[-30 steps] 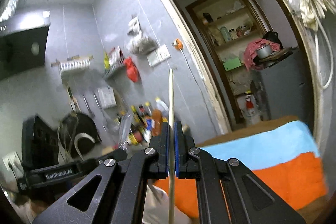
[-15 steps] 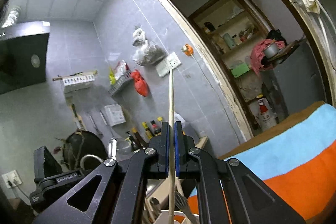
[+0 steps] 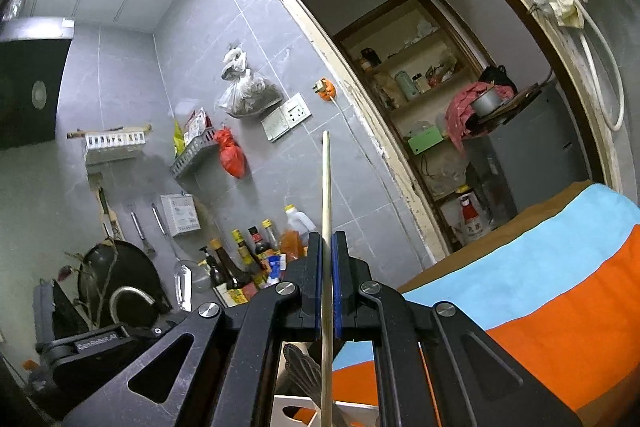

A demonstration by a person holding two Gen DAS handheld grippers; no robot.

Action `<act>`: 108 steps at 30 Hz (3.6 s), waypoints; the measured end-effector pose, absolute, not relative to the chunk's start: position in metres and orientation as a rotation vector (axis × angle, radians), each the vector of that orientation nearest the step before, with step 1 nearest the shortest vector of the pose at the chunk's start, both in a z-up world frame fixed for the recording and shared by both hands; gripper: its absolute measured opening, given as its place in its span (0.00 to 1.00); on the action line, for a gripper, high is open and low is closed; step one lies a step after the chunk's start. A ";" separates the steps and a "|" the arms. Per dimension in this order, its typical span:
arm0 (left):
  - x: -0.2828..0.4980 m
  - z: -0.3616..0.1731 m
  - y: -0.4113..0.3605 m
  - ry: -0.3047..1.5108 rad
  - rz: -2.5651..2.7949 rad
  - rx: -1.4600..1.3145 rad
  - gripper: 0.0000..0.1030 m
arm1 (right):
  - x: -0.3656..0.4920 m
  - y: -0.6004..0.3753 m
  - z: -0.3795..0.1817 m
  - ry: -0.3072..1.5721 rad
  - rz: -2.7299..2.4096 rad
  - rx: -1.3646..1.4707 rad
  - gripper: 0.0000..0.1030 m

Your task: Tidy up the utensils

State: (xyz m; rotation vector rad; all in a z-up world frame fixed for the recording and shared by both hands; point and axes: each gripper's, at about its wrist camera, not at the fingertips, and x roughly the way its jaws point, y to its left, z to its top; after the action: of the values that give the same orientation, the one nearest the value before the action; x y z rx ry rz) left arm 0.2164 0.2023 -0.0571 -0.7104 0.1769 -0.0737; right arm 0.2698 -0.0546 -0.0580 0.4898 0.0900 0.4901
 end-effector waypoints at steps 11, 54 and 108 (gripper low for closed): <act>0.213 -0.068 0.196 0.177 -0.098 -0.695 0.02 | 0.268 -0.047 -0.067 0.109 0.480 0.435 0.04; 0.187 -0.021 0.177 0.314 -0.043 -0.509 0.43 | 0.245 -0.059 -0.054 0.277 0.494 0.343 0.36; -0.017 0.015 0.036 0.401 0.152 -0.213 1.00 | -0.003 -0.202 0.034 0.370 0.233 0.116 0.99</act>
State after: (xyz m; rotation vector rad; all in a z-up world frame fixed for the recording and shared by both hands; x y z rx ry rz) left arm -0.0167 0.0356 0.0147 -0.2128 0.4008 0.1517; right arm -0.0029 -0.2022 0.0339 0.1159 0.3704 0.2326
